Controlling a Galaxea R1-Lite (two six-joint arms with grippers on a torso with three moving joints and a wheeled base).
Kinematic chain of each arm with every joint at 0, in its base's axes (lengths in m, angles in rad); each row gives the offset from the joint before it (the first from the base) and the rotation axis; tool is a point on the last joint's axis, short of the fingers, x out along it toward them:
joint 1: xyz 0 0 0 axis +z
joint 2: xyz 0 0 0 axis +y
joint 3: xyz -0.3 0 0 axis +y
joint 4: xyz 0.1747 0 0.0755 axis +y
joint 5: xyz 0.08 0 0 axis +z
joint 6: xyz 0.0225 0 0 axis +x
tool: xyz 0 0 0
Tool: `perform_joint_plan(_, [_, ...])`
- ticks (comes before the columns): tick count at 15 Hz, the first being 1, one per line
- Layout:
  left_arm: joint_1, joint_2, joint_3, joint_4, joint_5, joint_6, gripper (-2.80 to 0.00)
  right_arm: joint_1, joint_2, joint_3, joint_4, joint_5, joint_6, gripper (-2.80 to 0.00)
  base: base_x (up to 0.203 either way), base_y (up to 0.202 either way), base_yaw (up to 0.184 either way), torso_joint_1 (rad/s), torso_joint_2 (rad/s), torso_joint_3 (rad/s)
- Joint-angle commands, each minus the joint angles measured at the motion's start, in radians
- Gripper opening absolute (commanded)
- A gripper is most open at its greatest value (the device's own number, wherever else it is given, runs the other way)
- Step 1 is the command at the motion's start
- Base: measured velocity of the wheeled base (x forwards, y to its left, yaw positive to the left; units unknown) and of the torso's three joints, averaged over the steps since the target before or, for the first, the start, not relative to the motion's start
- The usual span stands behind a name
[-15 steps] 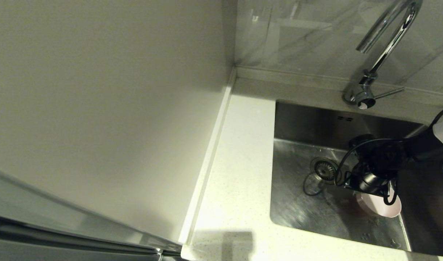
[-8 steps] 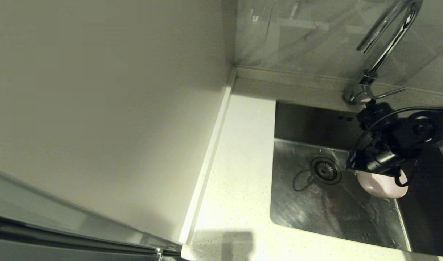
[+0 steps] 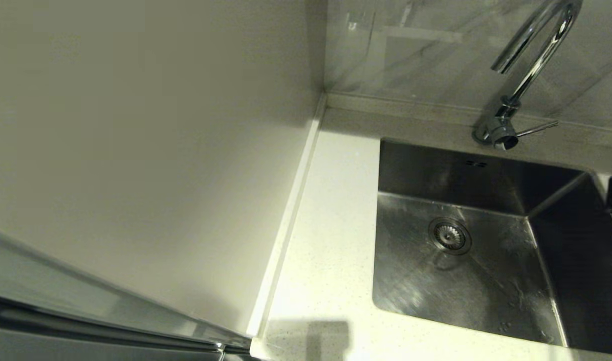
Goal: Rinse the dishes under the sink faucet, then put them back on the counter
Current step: Put a bowl back to the table from the sink
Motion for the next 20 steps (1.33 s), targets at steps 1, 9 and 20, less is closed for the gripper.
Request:
perform_joint_plan(1, [0.000,-0.003,0.000,0.000,0.000,-0.001,-2.80,-0.163,-0.015,0.010,0.007,0.007,-0.022,-2.80,0.000,0.000,0.000,0.000,0.00,0.000])
perform_joint_plan(9, [0.000,-0.003,0.000,0.000,0.000,0.000,-2.80,-0.484,0.102,0.248,-0.288,0.179,-0.050,-2.80,0.000,0.000,0.000,0.000,0.00,0.000])
perform_joint_plan(20, [0.000,-0.003,0.000,0.000,0.000,-0.001,-2.80,-0.546,0.204,0.249,-0.374,0.177,-0.047,0.00,0.000,0.000,0.000,0.000,0.00,0.000])
